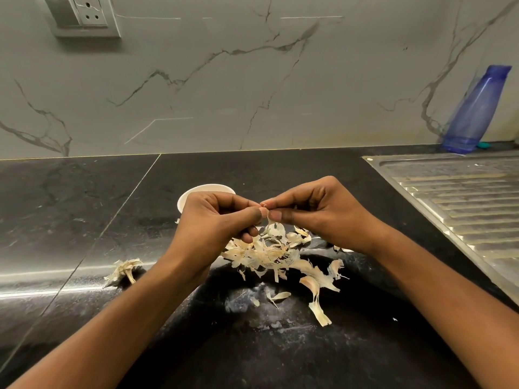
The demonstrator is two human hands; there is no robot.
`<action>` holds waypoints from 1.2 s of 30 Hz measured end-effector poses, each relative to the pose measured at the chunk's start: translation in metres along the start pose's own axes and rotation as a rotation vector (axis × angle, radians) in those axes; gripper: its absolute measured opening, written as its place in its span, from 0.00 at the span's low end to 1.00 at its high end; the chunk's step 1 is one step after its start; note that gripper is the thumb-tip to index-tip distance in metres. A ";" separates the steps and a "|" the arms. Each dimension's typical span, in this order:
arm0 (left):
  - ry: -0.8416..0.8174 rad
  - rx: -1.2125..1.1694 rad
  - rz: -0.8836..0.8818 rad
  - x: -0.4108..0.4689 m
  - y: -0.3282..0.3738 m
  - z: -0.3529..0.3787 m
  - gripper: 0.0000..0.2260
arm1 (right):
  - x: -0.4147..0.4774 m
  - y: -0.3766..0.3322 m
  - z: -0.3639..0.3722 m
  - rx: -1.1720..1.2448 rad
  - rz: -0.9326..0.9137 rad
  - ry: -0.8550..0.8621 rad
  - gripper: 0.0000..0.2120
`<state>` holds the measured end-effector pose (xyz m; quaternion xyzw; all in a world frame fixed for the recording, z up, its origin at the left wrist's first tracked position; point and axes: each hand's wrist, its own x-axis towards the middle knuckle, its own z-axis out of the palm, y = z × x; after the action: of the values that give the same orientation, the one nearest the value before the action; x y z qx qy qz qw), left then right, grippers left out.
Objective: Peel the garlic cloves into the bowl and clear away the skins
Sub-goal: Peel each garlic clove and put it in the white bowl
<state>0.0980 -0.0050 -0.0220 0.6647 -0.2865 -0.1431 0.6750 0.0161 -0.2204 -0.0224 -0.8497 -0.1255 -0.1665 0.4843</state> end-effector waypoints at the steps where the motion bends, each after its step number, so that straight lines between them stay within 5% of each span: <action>1: 0.002 0.010 0.004 0.000 0.000 0.000 0.01 | 0.000 0.000 0.000 0.000 -0.006 -0.004 0.11; 36: 0.041 0.086 0.004 0.003 -0.007 0.002 0.06 | 0.002 -0.004 0.000 0.245 0.061 0.015 0.11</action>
<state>0.1006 -0.0091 -0.0279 0.6954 -0.2796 -0.1158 0.6518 0.0166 -0.2182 -0.0187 -0.7864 -0.1155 -0.1417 0.5901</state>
